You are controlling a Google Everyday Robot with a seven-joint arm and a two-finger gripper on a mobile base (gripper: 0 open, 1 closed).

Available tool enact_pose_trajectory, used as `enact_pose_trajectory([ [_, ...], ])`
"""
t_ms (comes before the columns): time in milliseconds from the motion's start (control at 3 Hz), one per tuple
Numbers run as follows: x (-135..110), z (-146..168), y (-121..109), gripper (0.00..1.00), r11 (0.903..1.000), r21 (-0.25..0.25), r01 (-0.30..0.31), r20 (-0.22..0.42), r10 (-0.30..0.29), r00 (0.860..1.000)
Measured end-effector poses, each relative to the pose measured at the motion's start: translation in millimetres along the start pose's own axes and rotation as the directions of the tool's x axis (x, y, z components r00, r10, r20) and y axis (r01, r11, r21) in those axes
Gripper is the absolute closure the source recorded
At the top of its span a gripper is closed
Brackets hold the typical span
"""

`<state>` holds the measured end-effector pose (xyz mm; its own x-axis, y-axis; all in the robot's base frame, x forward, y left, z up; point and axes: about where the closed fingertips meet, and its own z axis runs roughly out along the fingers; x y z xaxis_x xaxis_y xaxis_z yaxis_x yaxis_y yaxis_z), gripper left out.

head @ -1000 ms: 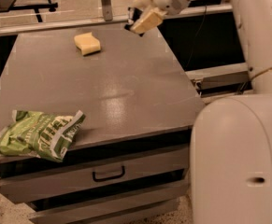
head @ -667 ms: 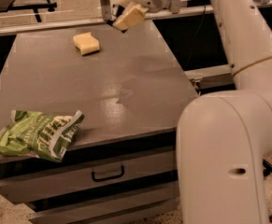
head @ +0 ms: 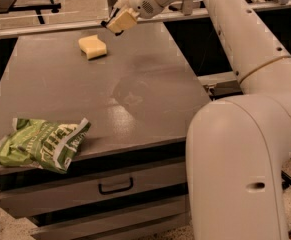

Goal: Move rxbar blueberry near sponge

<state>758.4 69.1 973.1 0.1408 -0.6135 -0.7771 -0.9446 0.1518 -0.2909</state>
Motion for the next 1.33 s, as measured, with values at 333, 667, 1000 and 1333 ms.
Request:
enact_pose_trajectory([
  [333,13.5,22.2,-5.8,1.0,0.9992,0.022,-0.033,-0.022,0.033,0.999],
  [667,29.7,38.1,-6.7,0.87,0.9983,0.01,-0.058,-0.035,0.058,0.998],
  [1000,42.8,57.4,-1.7,0.62,0.9964,-0.02,-0.083,-0.049,0.082,0.995],
  [1333,51.5,70.8,1.2,0.39,0.995,-0.032,-0.095,-0.077,0.092,0.993],
])
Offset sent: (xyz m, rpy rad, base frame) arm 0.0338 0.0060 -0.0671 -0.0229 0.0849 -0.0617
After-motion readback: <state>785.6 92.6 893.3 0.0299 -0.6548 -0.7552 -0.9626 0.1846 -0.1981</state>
